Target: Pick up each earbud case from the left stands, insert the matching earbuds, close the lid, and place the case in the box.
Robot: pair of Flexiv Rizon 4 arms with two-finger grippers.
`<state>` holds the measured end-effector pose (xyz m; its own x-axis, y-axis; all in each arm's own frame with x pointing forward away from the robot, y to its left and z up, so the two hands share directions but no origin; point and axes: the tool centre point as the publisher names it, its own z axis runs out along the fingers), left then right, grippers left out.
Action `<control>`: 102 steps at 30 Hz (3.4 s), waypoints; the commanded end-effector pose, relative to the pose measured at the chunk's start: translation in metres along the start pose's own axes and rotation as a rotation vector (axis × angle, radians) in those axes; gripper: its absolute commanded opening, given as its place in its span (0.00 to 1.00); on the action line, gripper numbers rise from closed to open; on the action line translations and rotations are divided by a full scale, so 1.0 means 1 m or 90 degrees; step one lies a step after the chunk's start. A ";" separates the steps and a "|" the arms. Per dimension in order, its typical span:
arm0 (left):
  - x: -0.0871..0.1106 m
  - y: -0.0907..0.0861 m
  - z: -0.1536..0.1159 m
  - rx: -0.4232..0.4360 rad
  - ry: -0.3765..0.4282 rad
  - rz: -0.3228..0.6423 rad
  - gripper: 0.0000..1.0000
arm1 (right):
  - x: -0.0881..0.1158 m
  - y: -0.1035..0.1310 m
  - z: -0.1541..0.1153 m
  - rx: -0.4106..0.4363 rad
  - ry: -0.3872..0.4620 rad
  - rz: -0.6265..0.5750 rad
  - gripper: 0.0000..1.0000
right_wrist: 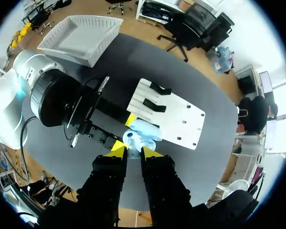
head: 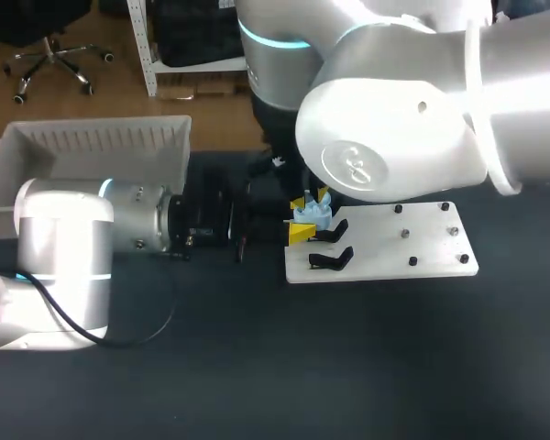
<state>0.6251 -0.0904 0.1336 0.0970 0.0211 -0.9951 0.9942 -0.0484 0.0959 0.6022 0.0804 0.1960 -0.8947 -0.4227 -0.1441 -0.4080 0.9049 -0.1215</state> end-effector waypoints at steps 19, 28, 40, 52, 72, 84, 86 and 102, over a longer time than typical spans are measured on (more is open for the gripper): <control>0.001 -0.002 0.000 -0.004 -0.002 0.003 0.00 | 0.003 0.004 0.005 -0.005 0.002 0.011 0.00; 0.001 -0.002 0.000 -0.004 -0.002 0.003 0.00 | 0.003 0.002 0.006 -0.013 -0.003 0.022 0.00; 0.001 -0.002 0.000 -0.004 -0.002 0.003 0.00 | 0.002 0.001 0.007 -0.018 -0.008 0.025 0.00; 0.001 -0.002 0.000 -0.004 -0.002 0.003 0.00 | -0.002 0.002 0.008 -0.017 -0.008 0.023 0.00; 0.001 -0.002 0.000 -0.004 -0.002 0.003 0.00 | -0.005 0.001 0.011 -0.012 -0.004 0.022 0.00; 0.001 -0.002 0.000 -0.004 -0.002 0.003 0.00 | -0.005 0.001 0.012 -0.013 -0.006 0.024 0.00; 0.001 -0.002 0.000 -0.004 -0.002 0.003 0.00 | -0.004 0.001 0.012 -0.013 -0.006 0.023 0.00; 0.001 -0.002 0.000 -0.004 -0.002 0.003 0.00 | -0.003 0.003 0.016 -0.009 -0.004 0.018 0.00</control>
<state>0.6251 -0.0905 0.1336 0.0969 0.0210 -0.9951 0.9942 -0.0485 0.0958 0.6065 0.0834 0.1813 -0.9048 -0.3980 -0.1512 -0.3863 0.9168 -0.1018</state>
